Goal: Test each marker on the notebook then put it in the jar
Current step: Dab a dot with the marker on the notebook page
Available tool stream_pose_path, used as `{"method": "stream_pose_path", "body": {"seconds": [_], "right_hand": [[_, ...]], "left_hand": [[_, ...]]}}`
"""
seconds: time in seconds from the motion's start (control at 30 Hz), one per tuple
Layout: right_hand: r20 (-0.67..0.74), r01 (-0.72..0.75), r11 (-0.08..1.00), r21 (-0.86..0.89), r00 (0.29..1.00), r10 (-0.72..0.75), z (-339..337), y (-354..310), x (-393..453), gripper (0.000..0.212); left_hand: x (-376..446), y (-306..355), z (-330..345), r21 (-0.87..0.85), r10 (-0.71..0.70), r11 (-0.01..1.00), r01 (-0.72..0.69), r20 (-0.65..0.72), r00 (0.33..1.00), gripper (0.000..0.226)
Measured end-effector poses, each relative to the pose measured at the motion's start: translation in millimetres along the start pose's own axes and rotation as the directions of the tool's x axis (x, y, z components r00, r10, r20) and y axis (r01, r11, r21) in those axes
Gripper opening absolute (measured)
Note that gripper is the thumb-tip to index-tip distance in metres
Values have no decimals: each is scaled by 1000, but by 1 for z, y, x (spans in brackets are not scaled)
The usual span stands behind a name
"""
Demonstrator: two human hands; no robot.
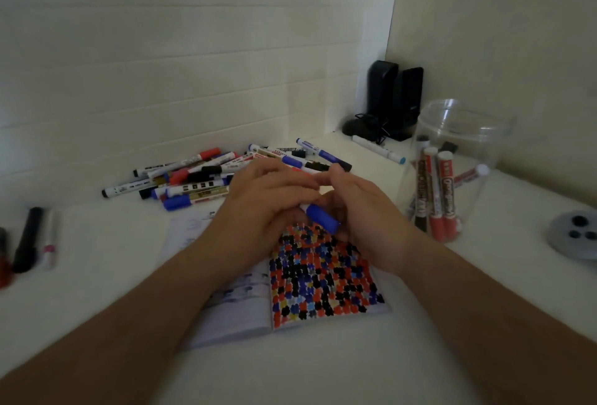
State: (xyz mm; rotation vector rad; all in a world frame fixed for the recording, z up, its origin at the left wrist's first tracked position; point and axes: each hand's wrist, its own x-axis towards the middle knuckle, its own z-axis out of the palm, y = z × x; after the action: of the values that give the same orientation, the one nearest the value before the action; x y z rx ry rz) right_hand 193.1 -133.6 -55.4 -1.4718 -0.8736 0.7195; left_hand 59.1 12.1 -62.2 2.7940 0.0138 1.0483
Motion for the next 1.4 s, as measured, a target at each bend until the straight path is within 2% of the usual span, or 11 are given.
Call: {"method": "stream_pose_path", "body": {"seconds": [0.1, 0.2, 0.27, 0.37, 0.43, 0.5, 0.57, 0.67, 0.9, 1.07, 1.4], "right_hand": [[29, -77, 989, 129, 997, 74, 1, -2, 2, 37], [126, -159, 970, 185, 982, 137, 4, -4, 0, 41], [149, -148, 962, 231, 982, 115, 4, -2, 0, 45], [60, -71, 962, 262, 997, 57, -1, -1, 0, 25], [-5, -33, 975, 218, 999, 35, -4, -2, 0, 23], [-58, -9, 980, 199, 998, 21, -5, -1, 0, 24], [-84, 17, 983, 185, 996, -1, -2, 0, -1, 29], [-116, 106, 992, 64, 988, -98, 5, 1, -3, 33], [-49, 198, 980, 30, 979, -196, 10, 1, -7, 19], [-23, 201, 974, 104, 980, -199, 8, 3, -9, 29], [3, 214, 975, 59, 977, -215, 5, 1, -13, 23]], "left_hand": [[-1, 0, -2, -21, -52, 999, 50, -76, 996, 26], [-2, 4, -4, -164, -26, 986, 24, -8, 1000, 30], [-2, 10, -5, -264, 1, 964, 16, 62, 998, 31], [-3, 16, -6, -383, -150, 902, 201, 159, 976, 39], [-5, 18, -7, -432, -286, 822, 372, 252, 925, 29], [-5, 19, -5, -421, -305, 802, 424, 321, 897, 18], [-5, 22, 0, -329, -270, 861, 388, 350, 897, 29], [-5, 22, 6, -269, -228, 907, 325, 335, 914, 20], [-5, 17, 1, -318, -188, 895, 313, 367, 911, 25], [-3, 21, -1, -345, -198, 874, 343, 393, 898, 27], [-3, 20, -2, -328, -220, 879, 347, 367, 904, 19]]}}
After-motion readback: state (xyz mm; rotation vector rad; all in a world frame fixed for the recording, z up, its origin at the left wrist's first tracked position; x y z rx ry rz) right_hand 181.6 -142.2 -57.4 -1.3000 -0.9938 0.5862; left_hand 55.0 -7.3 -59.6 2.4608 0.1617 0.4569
